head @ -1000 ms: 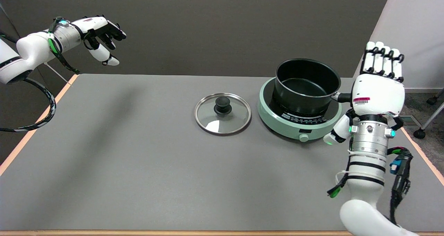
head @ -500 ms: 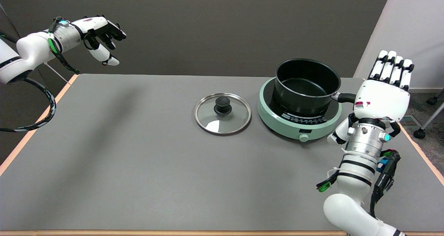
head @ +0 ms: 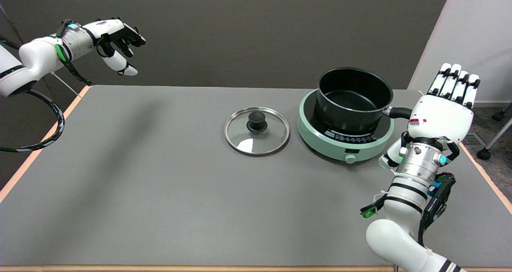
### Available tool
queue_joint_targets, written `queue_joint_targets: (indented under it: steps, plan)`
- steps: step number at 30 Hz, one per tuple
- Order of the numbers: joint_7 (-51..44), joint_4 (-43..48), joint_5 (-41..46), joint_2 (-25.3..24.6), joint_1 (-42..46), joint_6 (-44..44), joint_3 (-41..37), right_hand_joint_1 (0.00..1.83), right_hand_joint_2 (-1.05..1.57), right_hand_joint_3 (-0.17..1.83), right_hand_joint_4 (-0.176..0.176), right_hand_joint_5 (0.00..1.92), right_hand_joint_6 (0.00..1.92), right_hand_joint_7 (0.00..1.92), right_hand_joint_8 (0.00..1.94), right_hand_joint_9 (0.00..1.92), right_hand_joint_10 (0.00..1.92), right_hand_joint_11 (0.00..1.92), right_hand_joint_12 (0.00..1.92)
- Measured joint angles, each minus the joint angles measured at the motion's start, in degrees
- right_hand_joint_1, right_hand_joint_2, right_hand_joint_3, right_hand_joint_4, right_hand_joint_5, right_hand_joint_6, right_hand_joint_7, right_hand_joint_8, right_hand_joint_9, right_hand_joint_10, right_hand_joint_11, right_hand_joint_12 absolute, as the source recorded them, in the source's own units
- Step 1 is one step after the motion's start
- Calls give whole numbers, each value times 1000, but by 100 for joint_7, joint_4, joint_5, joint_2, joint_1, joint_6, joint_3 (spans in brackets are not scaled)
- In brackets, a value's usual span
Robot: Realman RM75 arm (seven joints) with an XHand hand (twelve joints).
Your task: Pick up the pot.
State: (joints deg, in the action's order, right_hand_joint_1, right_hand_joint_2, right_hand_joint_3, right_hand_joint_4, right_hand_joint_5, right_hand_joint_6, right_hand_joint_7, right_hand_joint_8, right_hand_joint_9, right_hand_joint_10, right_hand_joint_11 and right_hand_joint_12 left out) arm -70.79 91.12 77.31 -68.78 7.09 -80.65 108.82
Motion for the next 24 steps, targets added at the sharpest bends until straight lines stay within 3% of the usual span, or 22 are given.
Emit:
queue_joint_targets:
  steps: [24]
  plan:
    - [37,-392,353,48,-395,-112,30,1387,-911,881,-176,101,101,101,101,101,101,101,101]
